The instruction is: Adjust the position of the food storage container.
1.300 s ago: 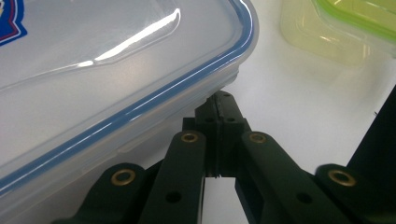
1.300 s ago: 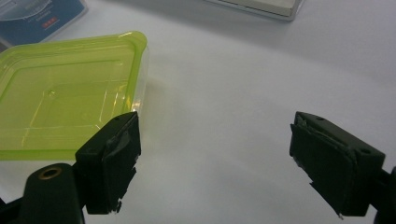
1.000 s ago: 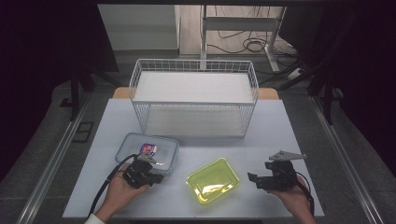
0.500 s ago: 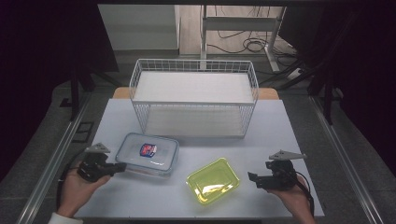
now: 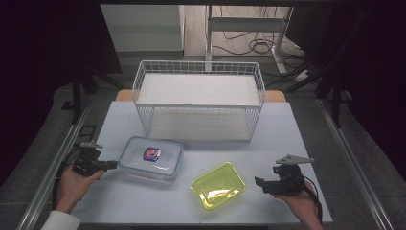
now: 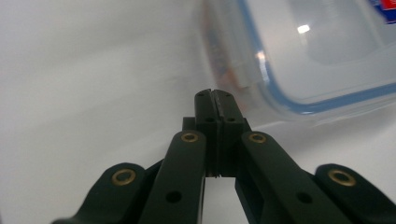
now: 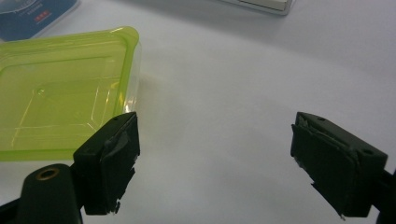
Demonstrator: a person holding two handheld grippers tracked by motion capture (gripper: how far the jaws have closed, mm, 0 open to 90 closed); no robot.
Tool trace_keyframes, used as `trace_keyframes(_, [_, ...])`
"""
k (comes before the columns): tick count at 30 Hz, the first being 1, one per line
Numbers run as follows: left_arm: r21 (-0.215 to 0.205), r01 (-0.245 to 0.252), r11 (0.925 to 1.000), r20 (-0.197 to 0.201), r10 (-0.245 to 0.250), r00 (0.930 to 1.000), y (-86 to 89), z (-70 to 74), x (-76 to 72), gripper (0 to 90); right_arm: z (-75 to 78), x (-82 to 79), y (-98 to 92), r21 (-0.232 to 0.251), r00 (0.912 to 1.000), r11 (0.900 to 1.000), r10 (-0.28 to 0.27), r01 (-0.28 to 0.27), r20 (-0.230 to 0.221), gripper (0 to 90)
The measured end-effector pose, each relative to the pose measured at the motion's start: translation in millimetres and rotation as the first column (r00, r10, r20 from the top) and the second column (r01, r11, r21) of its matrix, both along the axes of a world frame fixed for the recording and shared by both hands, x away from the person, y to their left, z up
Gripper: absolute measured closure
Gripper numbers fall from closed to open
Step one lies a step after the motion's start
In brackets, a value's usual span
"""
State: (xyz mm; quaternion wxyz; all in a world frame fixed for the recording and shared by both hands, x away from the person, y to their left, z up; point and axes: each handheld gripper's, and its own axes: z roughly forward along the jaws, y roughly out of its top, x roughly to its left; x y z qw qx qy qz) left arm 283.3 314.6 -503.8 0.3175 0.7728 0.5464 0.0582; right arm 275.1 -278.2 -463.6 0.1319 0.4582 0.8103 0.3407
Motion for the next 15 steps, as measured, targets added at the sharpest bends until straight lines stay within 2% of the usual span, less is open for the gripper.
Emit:
trace_keyframes(2, [-0.013, 0.013, 0.9998, 0.004, -0.013, 0.9999, -2.9, 1.2, 0.2, 90.0, 0.5, -0.3, -0.3, 0.001, 1.0, 1.0, -0.001, 0.001, 0.001, 15.8])
trace_keyframes(4, [0.01, 0.015, 0.9998, 0.009, -0.015, 0.9999, -5.4, 1.1, 0.1, 90.0, 0.6, -0.4, -0.6, 0.001, 1.0, 1.0, -0.002, 0.002, 0.001, 15.7])
trace_keyframes(8, [-0.023, 0.04, 0.999, -0.01, -0.04, 0.9992, -9.4, -2.9, -1.0, 90.0, 0.9, -0.5, -0.5, 0.001, 1.0, 1.0, -0.003, 0.003, 0.0, 15.7])
trace_keyframes(11, [-0.002, 0.049, 0.9988, -0.011, -0.049, 0.9987, -16.2, -2.7, -2.5, 90.0, 1.4, -0.4, 0.6, 0.0, 1.0, 1.0, 0.0, 0.0, 0.0, 15.7])
trace_keyframes(15, [-0.016, 0.065, 0.9978, -0.019, -0.065, 0.9977, -27.8, -2.3, -5.2, 90.0, 1.8, -0.5, 2.1, -0.001, 1.0, 1.0, 0.004, -0.004, 0.001, 15.8])
